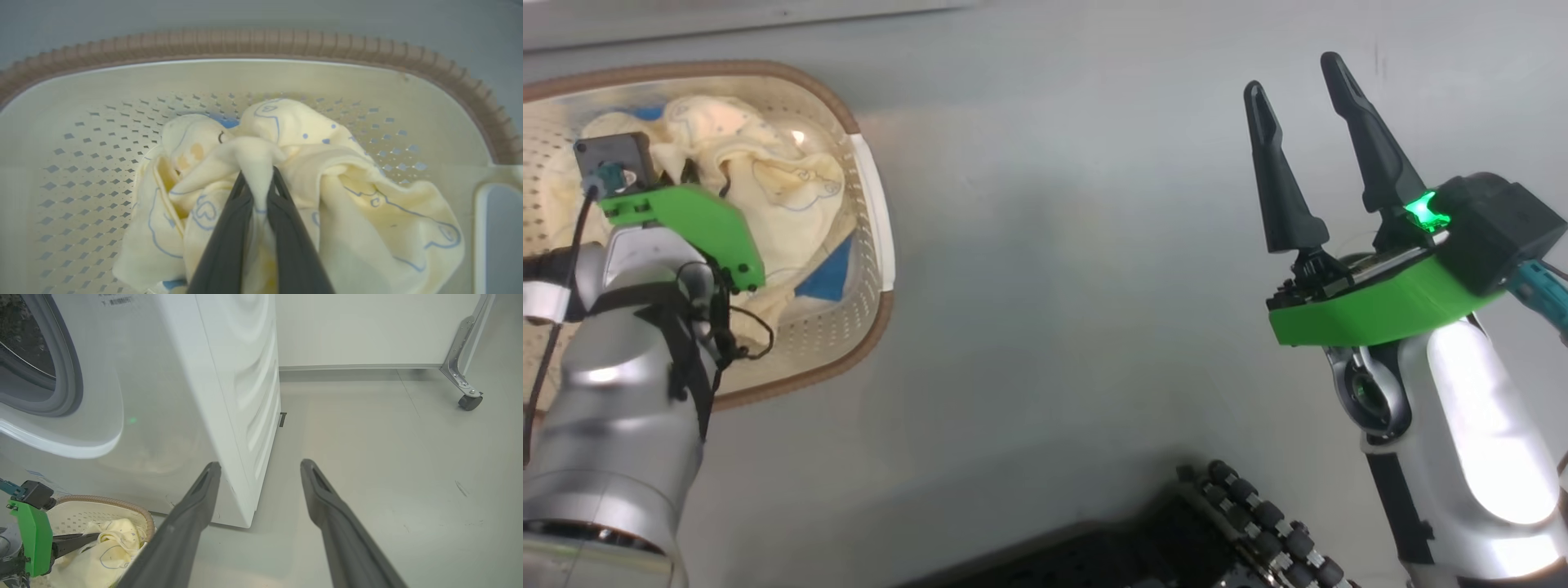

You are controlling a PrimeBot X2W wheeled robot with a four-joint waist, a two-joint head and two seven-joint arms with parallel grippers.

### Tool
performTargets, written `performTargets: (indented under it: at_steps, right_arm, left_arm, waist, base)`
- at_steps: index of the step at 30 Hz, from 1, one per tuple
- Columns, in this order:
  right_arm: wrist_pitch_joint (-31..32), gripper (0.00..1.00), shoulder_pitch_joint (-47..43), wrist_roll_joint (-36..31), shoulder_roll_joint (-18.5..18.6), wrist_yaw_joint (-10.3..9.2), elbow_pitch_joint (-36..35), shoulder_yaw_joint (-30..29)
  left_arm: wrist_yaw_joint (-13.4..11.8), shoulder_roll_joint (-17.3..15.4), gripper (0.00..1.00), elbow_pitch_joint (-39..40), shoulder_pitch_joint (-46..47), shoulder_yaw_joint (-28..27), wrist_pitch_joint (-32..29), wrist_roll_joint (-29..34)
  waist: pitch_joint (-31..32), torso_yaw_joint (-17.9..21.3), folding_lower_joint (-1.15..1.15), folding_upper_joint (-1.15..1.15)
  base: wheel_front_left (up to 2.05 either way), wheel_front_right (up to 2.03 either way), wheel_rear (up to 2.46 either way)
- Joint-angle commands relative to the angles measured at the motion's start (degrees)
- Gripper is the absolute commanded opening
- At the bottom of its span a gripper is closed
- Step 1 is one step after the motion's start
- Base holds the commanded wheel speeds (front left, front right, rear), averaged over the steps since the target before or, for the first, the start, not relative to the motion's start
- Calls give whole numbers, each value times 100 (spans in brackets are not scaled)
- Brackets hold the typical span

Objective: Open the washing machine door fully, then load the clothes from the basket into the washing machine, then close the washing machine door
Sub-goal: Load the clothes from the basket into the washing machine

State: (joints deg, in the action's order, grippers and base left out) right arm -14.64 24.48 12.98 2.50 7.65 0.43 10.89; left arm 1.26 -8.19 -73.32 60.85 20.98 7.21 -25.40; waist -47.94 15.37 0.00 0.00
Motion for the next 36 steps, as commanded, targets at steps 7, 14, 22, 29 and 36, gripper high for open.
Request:
performTargets:
  at_steps: [7, 14, 22, 29, 36]
  right_arm:
    - [-36, 100, -483, -140, 38, -16, -117, -187]
    - [-36, 100, -756, -278, 38, -16, -80, -402]
    - [-36, 100, -1051, -405, 38, -16, -58, -584]
    - [-36, 100, -1246, -454, 38, -16, -49, -637]
    - [-36, 100, -1502, -503, 38, -16, 18, -707]
  left_arm:
    - [-151, -59, 0, 335, -360, 58, 647, 135]
    - [-308, -171, 0, 1368, -836, 42, 774, 305]
    - [-772, -389, 0, 3421, -1948, -243, 777, 634]
    - [-1008, -514, 0, 4724, -2831, -453, 778, 794]
    - [-1289, -610, 0, 5867, -3787, -520, 777, 909]
  waist:
    - [629, -283, 0, 0]
    - [1207, -461, 0, 0]
    - [1898, -639, 0, 0]
    - [2365, -728, 0, 0]
    - [2896, -858, 0, 0]
  base:
    - [0, 0, 0]
    - [0, 0, 0]
    - [0, 0, 0]
    - [0, 0, 0]
    - [0, 0, 0]
